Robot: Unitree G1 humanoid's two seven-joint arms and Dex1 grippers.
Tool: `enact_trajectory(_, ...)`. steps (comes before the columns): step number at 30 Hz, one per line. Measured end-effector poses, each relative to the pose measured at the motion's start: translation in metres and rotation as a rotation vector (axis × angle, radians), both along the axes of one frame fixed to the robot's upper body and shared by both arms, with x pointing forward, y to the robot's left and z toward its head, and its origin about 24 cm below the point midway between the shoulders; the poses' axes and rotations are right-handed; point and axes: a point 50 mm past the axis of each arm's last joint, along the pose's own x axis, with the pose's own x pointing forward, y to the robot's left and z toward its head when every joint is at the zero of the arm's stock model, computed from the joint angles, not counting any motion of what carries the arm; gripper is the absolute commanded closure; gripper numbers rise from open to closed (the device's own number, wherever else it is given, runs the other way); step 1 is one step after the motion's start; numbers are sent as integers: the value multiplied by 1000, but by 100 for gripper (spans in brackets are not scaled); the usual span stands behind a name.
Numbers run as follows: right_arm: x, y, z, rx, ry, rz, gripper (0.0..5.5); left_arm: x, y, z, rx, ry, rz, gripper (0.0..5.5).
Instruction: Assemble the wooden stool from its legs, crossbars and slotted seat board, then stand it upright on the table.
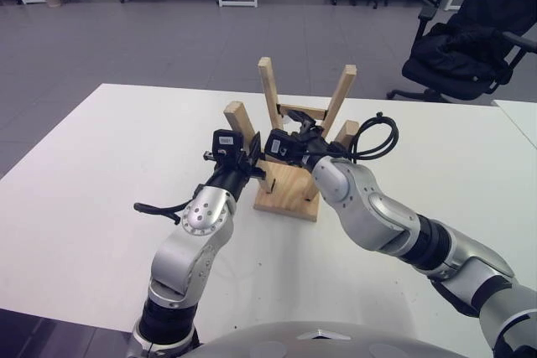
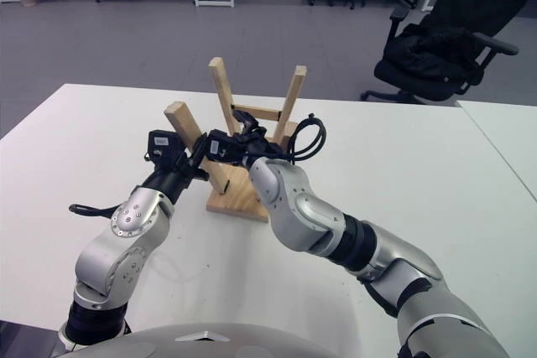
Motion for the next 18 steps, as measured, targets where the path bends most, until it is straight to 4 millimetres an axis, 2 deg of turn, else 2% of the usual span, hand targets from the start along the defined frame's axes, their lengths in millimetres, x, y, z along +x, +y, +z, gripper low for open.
enact_trajectory(8, 1, -7, -3, 16, -22, -7, 222, -2, -5, -1, 24, -12, -38, 382)
enact_trajectory(13, 1, -9, 0, 96, -51, 14, 222, -2, 7, 3, 96, -53, -131, 382)
enact_trajectory(15, 1, -14, 8, 166, -85, 43, 222, -4, 19, 18, 66, -107, -186, 382)
enact_trajectory(17, 3, -26, 41, 201, -260, 71, 222, -6, 26, 41, 11, -189, -279, 382)
enact_trajectory(18, 1, -34, 71, 210, -416, 98, 222, -6, 31, 53, -6, -225, -303, 382)
